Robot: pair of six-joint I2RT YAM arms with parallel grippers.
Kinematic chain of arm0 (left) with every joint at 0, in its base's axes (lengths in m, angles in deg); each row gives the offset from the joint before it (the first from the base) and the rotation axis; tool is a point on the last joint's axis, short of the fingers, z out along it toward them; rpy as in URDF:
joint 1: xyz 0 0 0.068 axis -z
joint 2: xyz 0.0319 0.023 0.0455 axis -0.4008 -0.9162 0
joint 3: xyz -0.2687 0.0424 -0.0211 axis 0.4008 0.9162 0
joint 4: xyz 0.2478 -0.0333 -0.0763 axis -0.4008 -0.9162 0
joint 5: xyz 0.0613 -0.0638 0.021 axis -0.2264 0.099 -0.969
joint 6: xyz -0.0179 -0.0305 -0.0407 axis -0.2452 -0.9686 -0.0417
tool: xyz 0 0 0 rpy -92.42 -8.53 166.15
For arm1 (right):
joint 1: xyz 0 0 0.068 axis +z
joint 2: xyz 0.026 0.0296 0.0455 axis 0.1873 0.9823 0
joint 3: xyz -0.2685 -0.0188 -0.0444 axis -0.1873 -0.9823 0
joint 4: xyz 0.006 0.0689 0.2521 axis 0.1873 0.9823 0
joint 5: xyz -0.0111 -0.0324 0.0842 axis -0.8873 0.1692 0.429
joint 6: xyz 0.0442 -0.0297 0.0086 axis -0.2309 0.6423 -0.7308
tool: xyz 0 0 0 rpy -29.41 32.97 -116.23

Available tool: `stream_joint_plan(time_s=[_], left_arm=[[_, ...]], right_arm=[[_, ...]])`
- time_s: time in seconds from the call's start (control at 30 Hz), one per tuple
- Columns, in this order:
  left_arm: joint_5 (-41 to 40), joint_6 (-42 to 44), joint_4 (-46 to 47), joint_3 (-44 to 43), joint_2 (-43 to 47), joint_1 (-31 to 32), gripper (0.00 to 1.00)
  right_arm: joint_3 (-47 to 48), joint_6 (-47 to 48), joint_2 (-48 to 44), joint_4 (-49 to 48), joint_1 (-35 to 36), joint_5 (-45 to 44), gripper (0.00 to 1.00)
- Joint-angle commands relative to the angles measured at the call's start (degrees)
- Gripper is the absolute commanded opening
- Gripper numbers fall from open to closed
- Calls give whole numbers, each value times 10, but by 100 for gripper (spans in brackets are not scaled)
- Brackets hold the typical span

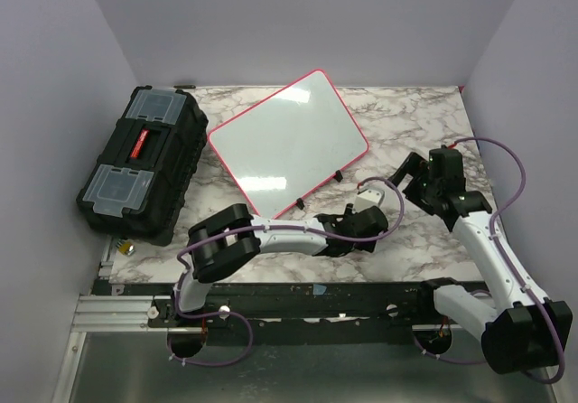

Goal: Write a sentence on the whiteboard
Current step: Open the whiteboard marker at the center of the board.

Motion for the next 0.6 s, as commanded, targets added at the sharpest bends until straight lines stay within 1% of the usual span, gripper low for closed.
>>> stream_joint_plan(time_s=[0.0, 0.13, 0.3, 0.43, 0.5, 0.57], left_arm=[[-35, -34, -50, -27, -18, 4, 50], [-38, -39, -80, -54, -43, 4, 50], [-44, -45, -108, -82, -69, 4, 47], [-51, -53, -126, -88, -80, 3, 45], [-48, -55, -135, -95, -89, 3, 43], [-46, -61, -148, -106, -99, 1, 38]], right_arm=[[15, 5, 10, 1, -3, 9, 99], [18, 6, 21, -5, -2, 16, 99], [21, 8, 31, -8, -2, 20, 98], [21, 8, 34, -11, -3, 21, 98], [20, 8, 35, -12, -3, 21, 98], [21, 9, 35, -12, -2, 21, 98]])
